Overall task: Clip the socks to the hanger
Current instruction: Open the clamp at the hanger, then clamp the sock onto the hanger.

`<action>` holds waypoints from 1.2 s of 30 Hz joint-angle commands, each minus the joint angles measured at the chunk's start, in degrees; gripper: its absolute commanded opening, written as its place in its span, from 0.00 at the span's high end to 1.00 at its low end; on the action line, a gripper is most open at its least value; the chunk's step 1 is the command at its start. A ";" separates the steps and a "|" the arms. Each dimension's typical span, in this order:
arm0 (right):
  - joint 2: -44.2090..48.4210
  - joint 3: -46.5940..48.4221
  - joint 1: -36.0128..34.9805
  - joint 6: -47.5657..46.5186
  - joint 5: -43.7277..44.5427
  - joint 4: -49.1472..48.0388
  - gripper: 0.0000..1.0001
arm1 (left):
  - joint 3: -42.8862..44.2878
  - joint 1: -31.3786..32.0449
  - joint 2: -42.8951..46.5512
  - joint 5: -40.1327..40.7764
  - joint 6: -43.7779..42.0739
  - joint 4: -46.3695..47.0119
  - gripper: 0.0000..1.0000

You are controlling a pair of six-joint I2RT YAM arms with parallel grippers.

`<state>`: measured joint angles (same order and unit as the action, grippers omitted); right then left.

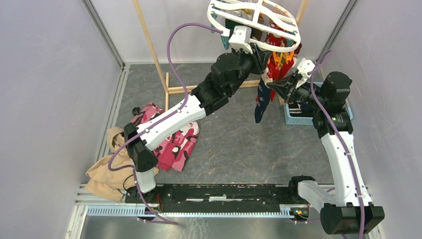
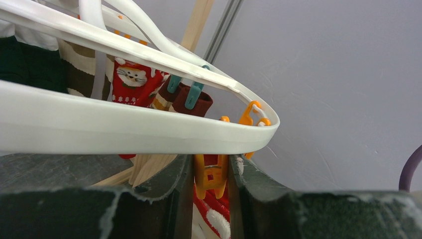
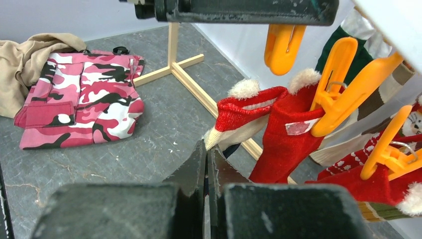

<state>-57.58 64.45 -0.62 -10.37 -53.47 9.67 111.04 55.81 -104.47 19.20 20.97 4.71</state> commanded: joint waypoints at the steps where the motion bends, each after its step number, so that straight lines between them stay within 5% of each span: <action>1: -0.24 3.02 -0.64 2.80 1.61 -4.46 1.00 | 2.69 0.04 1.12 1.00 1.34 0.57 0.98; 36: -2.20 6.27 -9.82 -5.18 16.88 -2.31 1.00 | 3.13 -0.62 1.02 -0.61 4.68 -1.32 0.98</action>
<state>-59.29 67.11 -9.39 -14.85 -39.03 8.56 111.85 55.68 -104.47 18.90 22.41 2.66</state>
